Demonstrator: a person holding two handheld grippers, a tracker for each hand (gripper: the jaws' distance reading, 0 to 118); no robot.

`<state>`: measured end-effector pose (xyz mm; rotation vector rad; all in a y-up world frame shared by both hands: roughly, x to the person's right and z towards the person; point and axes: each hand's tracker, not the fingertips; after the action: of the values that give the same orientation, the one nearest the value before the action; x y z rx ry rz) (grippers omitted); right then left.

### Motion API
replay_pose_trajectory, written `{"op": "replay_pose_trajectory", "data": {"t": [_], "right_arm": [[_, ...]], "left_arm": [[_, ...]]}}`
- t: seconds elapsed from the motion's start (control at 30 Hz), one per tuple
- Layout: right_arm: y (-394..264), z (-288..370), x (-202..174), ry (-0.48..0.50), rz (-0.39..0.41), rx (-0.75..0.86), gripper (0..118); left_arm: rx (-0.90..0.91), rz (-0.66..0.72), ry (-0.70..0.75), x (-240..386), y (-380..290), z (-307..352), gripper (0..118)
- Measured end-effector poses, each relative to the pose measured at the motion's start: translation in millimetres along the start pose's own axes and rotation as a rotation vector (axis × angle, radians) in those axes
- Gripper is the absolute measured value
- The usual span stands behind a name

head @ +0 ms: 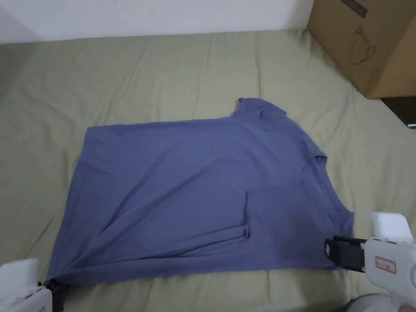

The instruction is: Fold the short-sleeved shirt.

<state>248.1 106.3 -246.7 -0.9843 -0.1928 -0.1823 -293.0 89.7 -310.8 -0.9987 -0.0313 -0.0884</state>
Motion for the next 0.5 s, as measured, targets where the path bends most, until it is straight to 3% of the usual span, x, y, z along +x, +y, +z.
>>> {"op": "replay_pose_trajectory", "data": {"t": [0.03, 0.07, 0.1, 0.17, 0.2, 0.37, 0.5], "right_arm": [[2.8, -6.5, 1.2, 0.029, 0.011, -0.027, 65], [3.3, -12.0, 1.8, 0.053, 0.020, -0.053, 22], [3.3, -17.1, 0.9, 0.048, 0.027, -0.062, 1], [1.5, -22.7, -2.8, -0.005, 0.070, -0.072, 1], [1.3, -20.3, -2.1, 0.021, 0.067, -0.079, 1], [7.1, -0.3, 5.4, 0.041, 0.032, -0.044, 0], [20.3, 7.3, 19.5, 0.072, -0.053, -0.016, 0]], "left_arm": [[0.001, -0.001, 0.001, 0.2, 0.7, -0.5, 1], [0.001, -0.002, 0.003, 0.7, 1.1, -0.5, 1], [-0.001, -0.005, 0.006, 1.8, 1.4, -0.6, 1], [-0.004, -0.015, 0.010, 3.4, 1.5, -0.8, 1], [-0.005, -0.019, 0.013, 4.0, 1.7, 0.0, 1], [0.005, -0.025, 0.015, 2.0, 7.3, 6.7, 1], [0.040, -0.014, 0.020, -0.4, 21.3, 16.7, 1]]}}
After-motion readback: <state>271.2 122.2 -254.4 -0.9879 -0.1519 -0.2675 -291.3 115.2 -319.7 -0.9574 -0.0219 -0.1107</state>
